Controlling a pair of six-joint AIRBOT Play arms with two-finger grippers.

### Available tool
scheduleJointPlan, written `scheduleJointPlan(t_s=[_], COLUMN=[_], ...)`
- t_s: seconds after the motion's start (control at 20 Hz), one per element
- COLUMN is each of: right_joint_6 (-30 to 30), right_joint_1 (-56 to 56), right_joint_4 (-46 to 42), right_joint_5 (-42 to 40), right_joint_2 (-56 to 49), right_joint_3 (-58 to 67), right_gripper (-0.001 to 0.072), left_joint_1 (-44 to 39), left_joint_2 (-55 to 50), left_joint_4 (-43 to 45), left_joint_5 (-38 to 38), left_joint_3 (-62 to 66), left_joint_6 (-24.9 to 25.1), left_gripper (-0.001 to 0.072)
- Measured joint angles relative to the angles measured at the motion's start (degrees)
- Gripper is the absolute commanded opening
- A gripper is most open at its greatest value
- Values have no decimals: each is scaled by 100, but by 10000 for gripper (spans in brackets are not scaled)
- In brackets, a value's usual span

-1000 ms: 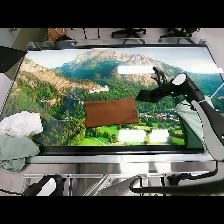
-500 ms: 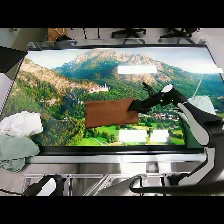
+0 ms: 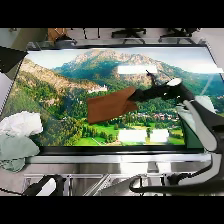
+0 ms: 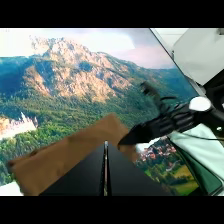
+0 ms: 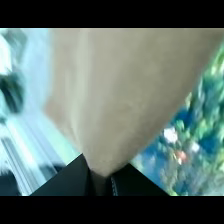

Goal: Fold the shirts.

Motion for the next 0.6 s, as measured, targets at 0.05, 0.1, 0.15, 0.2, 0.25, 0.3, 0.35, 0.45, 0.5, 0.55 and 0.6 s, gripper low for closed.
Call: scheduleJointPlan(t_s=[0.05, 0.1, 0.15, 0.2, 0.25, 0.3, 0.35, 0.45, 0.5, 0.55, 0.6], right_joint_6=[46, 144, 236, 380, 538, 702, 901, 1333, 1578, 1808, 2039], right_joint_1=[-203, -455, -721, -1060, -1416, -1792, -2208, -3067, -3517, -3904, -4262], right_joint_4=[118, 177, 216, 262, 306, 315, 273, 15, -216, -476, -772], right_joint_5=[-2, -24, -52, -125, -184, -197, -195, -105, 20, 170, 428], right_joint_2=[214, 437, 643, 874, 1099, 1320, 1554, 2020, 2240, 2413, 2559], right_joint_3=[44, 90, 129, 177, 214, 240, 256, 282, 289, 293, 291], right_gripper=[18, 18, 18, 18, 18, 18, 18, 18, 18, 18, 18], left_joint_1=[0, 0, 0, 0, 0, 0, 0, 0, 0, -7, -26], left_joint_2=[-15, -35, -66, -105, -149, -195, -256, -398, -472, -551, -632], left_joint_4=[0, -4, -15, -26, -57, -81, -107, -136, -151, -153, -164], left_joint_5=[-7, -13, -22, -22, -28, -50, -107, -249, -321, -417, -479], left_joint_3=[0, 0, 0, 0, 0, 0, 0, 0, 0, 0, 0], left_joint_6=[0, 0, 0, 0, 2, 2, 2, 2, 4, 20, 52], left_gripper=[17, 16, 16, 16, 16, 17, 16, 16, 16, 16, 16])
